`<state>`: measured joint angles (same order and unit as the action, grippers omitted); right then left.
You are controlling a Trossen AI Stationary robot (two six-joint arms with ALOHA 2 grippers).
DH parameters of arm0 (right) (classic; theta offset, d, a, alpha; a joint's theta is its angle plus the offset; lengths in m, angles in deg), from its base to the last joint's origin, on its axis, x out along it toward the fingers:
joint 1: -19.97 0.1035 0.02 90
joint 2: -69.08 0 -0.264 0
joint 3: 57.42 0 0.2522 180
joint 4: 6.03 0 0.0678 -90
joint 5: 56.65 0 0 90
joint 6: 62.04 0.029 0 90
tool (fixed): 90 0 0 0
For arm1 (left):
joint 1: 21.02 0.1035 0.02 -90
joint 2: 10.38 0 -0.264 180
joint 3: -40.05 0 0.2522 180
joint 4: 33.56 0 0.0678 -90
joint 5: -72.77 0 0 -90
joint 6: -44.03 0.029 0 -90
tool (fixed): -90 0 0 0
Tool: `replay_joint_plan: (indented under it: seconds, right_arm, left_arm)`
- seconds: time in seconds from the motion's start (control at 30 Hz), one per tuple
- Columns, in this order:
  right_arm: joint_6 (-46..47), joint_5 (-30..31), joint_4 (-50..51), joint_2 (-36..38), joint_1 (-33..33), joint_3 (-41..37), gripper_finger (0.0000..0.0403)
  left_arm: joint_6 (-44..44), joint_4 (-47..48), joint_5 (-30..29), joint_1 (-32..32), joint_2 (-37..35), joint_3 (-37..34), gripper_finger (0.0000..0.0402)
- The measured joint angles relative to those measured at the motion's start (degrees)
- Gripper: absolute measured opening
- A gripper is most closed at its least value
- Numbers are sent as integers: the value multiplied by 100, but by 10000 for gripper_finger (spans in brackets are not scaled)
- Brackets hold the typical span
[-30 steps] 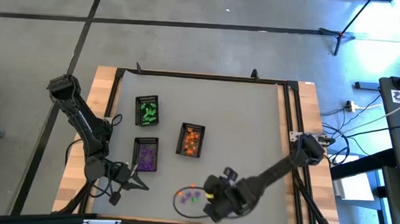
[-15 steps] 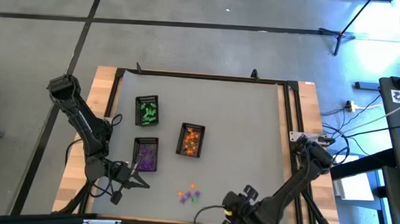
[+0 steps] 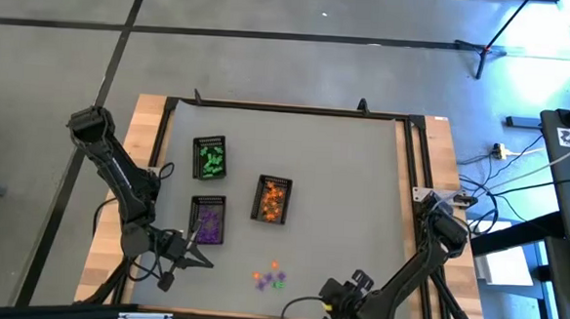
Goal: Sort Halloween decoration
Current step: Put the purple spider toy into the bottom left black basket
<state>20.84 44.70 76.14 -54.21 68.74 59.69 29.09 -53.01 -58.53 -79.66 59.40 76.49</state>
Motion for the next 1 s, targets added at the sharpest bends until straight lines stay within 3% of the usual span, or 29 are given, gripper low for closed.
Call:
replay_joint_plan:
  seconds: [0.37, 0.73, 1.0]
  right_arm:
    - [750, 564, 604, 119, 369, 0, 151]
    - [725, 510, 516, 131, 290, -32, 151]
    - [853, 462, -1203, 1083, 168, -1900, 151]
  left_arm:
    - [-145, 127, 0, 0, 2, 0, 1]
    - [-144, 117, -170, 7, 2, 0, 1]
    - [-124, 134, -118, 157, 2, 2, 1]
